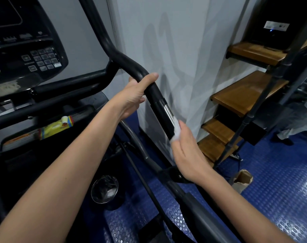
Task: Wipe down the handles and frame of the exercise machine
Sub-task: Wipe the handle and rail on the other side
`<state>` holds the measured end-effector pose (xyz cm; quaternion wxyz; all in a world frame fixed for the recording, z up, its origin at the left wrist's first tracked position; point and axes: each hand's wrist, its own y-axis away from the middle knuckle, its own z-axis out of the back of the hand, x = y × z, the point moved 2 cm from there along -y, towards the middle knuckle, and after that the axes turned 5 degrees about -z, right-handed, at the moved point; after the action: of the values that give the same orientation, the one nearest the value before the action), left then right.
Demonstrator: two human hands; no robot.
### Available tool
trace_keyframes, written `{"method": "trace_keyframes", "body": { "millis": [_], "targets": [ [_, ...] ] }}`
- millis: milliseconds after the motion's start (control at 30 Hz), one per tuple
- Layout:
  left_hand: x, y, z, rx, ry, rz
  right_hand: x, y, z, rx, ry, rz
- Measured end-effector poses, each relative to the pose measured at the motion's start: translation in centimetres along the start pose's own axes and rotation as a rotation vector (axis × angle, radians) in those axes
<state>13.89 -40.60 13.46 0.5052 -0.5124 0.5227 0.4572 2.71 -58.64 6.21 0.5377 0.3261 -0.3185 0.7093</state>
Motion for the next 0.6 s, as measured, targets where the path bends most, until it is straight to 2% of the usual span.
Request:
{"method": "trace_keyframes", "body": {
  "millis": [167, 300, 433, 600],
  "targets": [
    [0.0, -0.1, 0.1, 0.002, -0.025, 0.005, 3.9, -4.0, -0.5, -0.079, 0.168, 0.1],
    [-0.1, -0.1, 0.3, 0.004, -0.051, 0.013, 4.8, -4.9, -0.8, -0.194, 0.065, 0.05],
    [0.0, -0.2, 0.3, -0.018, -0.078, 0.017, 2.3, -2.5, -1.5, -0.269, 0.172, 0.042],
    [0.2, -0.1, 0.2, -0.007, -0.076, 0.026, -2.6, 2.7, -1.7, -0.25, 0.264, 0.011]
  ]
}}
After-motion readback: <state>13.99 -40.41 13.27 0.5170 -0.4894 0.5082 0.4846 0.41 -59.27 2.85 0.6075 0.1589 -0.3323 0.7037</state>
